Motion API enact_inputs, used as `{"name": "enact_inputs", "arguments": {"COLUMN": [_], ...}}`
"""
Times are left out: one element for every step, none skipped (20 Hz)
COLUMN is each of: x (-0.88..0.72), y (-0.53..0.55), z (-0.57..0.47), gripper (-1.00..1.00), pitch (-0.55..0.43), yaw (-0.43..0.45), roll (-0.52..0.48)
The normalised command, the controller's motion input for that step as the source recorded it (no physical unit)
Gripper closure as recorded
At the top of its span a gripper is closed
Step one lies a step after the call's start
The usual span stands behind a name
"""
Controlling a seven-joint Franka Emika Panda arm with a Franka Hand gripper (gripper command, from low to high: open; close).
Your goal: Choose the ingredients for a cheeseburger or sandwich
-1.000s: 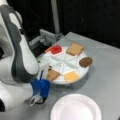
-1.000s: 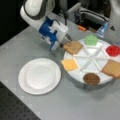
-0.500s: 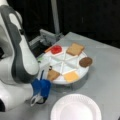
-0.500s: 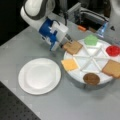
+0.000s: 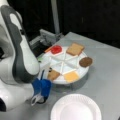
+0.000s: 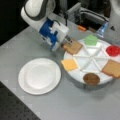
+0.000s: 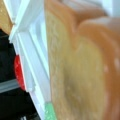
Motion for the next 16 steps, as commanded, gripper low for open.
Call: {"name": "enact_inputs", "arguments": {"x": [0.16, 0.16, 0.17, 0.17, 0.17, 0.18, 0.18, 0.18, 0.19, 0.18, 0.19, 0.19, 0.19, 0.19, 0.19, 0.19], "y": [-0.13, -0.13, -0.12, -0.11, -0.1, -0.09, -0.08, -0.07, -0.07, -0.08, -0.08, -0.08, -0.08, -0.07, -0.07, -0.07], "z": [-0.1, -0.1, -0.1, -0.1, -0.11, -0.11, -0.11, -0.12, -0.14, -0.18, -0.2, -0.2, -0.2, -0.19, -0.19, -0.19], "gripper": [1.0, 1.0, 1.0, 1.0, 1.0, 1.0, 1.0, 1.0, 1.0, 1.0, 1.0, 1.0, 1.0, 1.0, 1.0, 1.0], "pitch": [-0.061, -0.061, -0.06, -0.06, -0.061, -0.062, -0.063, -0.066, -0.065, -0.061, -0.057, -0.056, -0.054, -0.052, -0.051, -0.051], "yaw": [0.051, 0.058, 0.063, 0.067, 0.069, 0.072, 0.071, 0.069, 0.068, 0.067, 0.066, 0.064, 0.064, 0.061, 0.061, 0.061], "roll": [0.252, 0.251, 0.251, 0.254, 0.256, 0.257, 0.259, 0.258, 0.249, 0.233, 0.221, 0.216, 0.217, 0.219, 0.219, 0.219]}}
